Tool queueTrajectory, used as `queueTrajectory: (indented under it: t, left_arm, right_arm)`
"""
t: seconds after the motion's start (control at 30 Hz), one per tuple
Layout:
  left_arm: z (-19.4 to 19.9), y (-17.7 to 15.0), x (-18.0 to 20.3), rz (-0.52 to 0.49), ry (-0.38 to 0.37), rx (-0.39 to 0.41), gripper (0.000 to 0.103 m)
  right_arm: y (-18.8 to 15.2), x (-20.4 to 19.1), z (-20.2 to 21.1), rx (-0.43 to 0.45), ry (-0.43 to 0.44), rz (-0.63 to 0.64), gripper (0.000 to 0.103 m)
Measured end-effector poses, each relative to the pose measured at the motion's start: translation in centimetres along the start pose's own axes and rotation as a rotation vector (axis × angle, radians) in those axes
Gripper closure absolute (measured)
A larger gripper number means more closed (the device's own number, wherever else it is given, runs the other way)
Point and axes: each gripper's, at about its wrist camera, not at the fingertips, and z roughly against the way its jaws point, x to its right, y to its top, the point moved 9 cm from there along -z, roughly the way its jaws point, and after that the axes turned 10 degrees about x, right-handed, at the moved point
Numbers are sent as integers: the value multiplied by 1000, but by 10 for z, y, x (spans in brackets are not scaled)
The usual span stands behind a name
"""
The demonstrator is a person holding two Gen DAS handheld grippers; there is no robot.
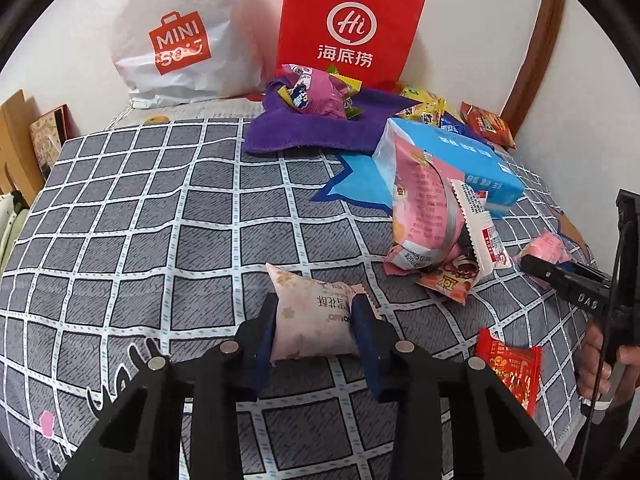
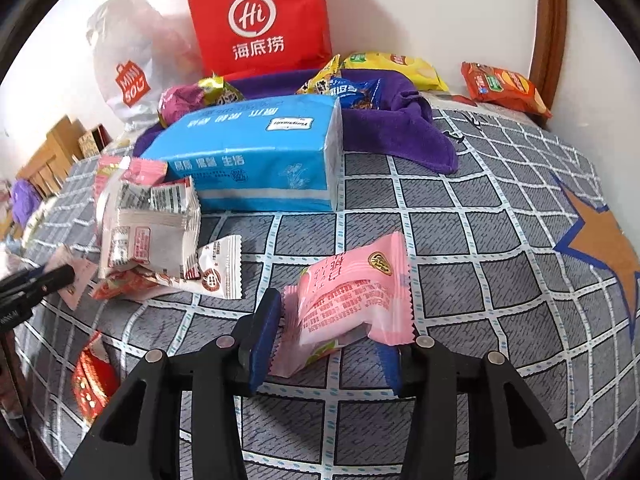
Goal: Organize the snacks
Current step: 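Carry the pastry bag and pink candy packet up onto the purple towel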
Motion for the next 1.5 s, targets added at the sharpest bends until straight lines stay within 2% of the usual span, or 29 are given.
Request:
queueTrajectory:
  t: [0.1,0.13,0.23,0.6,0.83,1.07,1.27,1.5]
  left_arm:
    - [4,-1,2,-8,-2,-3,70]
    - [6,0,3,-9,-6,-3,71]
    - [12,5,6,-7,-19,10,75]
    - [28,16,20,32,-105,3,77]
    - [41,35,26,35,-109,30,77]
    - [46,75,35,21,-105,58,77]
    - [46,123,47,-3,-113,82,77]
    - [34,172,55,-14,-112,105,77]
  right_arm:
    - [2,5,3,16,34,-54,61]
    - [3,7,3,22,37,-68,68]
    - [4,10,6,38,55,-106,70]
    - [16,4,30,87,63,-45,70]
    - [35,-6,49,119,63,1,70]
    - [75,-17,57,127,34,44,70]
    - [128,-35,62,177,38,113,70]
    - [185,-48,51,207,73,115,70]
